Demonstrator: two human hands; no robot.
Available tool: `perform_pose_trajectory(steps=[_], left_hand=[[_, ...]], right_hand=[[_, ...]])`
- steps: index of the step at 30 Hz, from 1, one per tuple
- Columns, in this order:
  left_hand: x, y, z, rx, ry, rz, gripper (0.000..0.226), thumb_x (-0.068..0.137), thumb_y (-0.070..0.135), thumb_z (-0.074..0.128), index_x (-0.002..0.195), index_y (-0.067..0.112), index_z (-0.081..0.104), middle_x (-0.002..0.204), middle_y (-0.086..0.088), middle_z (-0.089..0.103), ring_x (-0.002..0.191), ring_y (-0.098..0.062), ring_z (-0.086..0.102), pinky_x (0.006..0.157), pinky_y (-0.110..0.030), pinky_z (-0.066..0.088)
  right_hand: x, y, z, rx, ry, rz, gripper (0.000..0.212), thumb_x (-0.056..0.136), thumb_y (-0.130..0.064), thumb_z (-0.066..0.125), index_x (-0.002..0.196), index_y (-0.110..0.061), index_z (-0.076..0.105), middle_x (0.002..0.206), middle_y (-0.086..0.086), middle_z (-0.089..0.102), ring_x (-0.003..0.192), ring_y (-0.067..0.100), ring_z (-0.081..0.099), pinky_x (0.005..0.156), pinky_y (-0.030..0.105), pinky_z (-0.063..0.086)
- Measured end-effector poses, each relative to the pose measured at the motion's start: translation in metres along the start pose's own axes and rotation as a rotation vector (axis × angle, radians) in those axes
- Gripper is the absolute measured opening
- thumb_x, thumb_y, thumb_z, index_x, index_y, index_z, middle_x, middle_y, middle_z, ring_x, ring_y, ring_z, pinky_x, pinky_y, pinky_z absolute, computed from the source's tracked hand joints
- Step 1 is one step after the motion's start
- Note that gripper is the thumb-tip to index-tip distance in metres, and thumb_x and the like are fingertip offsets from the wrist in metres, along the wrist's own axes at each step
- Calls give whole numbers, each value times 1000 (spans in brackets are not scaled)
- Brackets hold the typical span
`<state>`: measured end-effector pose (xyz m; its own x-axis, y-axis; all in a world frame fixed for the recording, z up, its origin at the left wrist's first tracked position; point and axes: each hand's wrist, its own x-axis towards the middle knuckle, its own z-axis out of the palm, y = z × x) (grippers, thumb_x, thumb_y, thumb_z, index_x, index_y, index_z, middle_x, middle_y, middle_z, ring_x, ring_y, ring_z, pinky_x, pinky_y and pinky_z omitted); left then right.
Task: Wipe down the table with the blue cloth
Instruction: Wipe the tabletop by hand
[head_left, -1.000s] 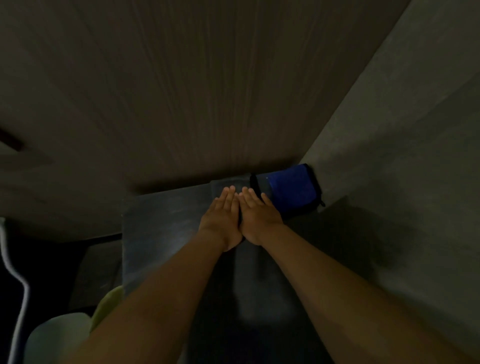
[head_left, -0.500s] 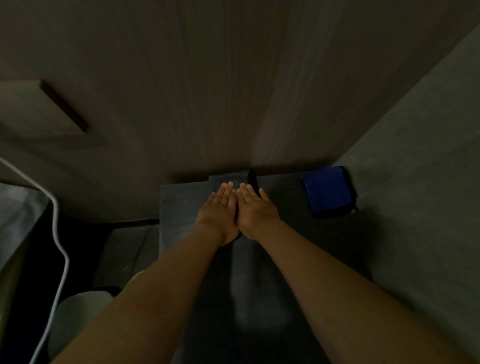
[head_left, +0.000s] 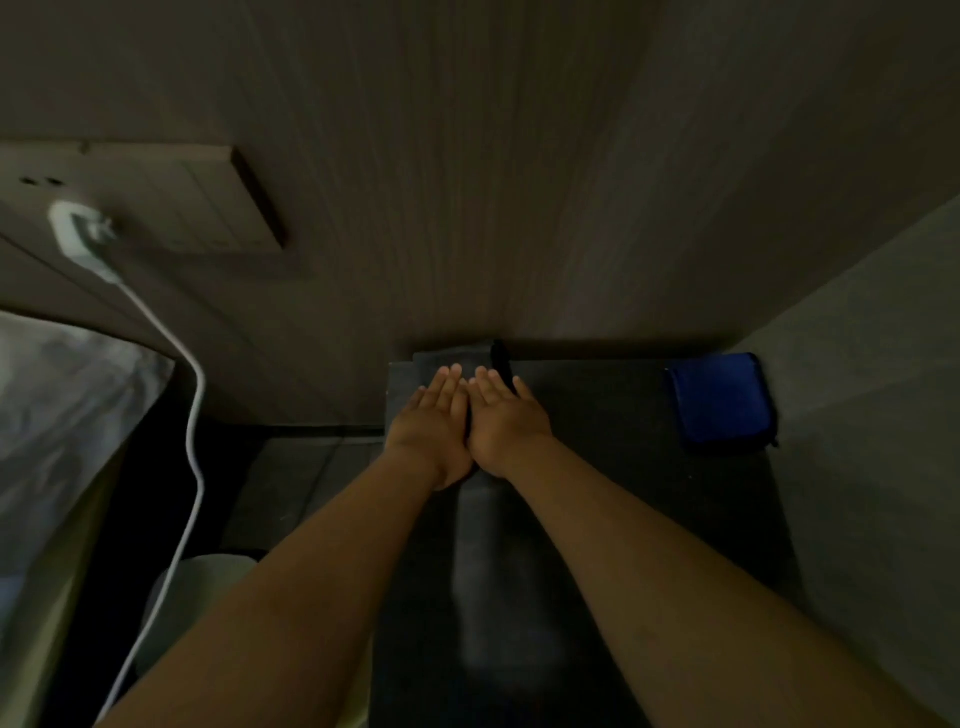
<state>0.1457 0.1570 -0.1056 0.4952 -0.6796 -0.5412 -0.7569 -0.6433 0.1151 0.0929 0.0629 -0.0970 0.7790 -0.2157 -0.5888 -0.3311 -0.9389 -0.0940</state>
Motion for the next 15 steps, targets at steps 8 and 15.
perform_pose_trajectory(steps=[8, 15], left_hand=[[-11, -24, 0, -44, 0, -21, 80, 97, 47, 34, 151, 9, -10, 159, -8, -18, 147, -19, -15, 120, -34, -1], [-18, -36, 0, -57, 5, -43, 77, 98, 44, 32, 151, 8, -10, 159, -10, -17, 147, -19, -14, 119, -33, -1]], right_hand=[[5, -27, -8, -22, -18, -17, 62, 102, -30, 26, 154, -14, -3, 162, 5, -9, 149, 18, -9, 120, 39, -8], [9, -42, -11, -30, -23, -27, 60, 102, -28, 26, 154, -14, -1, 162, 4, -8, 149, 18, -8, 120, 39, -7]])
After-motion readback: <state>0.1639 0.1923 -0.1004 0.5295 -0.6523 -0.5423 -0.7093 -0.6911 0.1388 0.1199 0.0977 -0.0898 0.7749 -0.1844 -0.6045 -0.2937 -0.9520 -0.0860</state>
